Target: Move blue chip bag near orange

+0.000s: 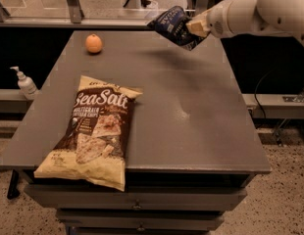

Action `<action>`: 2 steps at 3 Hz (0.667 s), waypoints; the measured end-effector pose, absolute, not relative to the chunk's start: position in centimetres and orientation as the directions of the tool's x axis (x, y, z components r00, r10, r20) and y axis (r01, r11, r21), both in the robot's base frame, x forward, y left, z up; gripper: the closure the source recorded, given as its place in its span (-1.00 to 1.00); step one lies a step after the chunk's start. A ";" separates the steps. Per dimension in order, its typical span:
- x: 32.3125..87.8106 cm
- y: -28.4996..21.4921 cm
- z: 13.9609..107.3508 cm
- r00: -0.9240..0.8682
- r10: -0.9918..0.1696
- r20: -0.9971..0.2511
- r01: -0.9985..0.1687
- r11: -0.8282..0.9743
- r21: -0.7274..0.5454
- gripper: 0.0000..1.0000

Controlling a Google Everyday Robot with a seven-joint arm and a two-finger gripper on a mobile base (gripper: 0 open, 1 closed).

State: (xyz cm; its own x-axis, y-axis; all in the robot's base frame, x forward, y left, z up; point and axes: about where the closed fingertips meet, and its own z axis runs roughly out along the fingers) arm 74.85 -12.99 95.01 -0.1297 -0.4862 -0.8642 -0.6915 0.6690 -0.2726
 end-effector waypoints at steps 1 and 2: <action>79.6 -10.4 95.8 -0.098 -0.478 -0.873 -0.658 0.689 -0.303 1.00; 81.6 -8.0 96.0 -0.070 -0.477 -0.876 -0.672 0.672 -0.312 1.00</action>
Offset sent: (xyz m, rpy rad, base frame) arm 0.0946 0.0769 0.0171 0.0161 -0.0961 0.0285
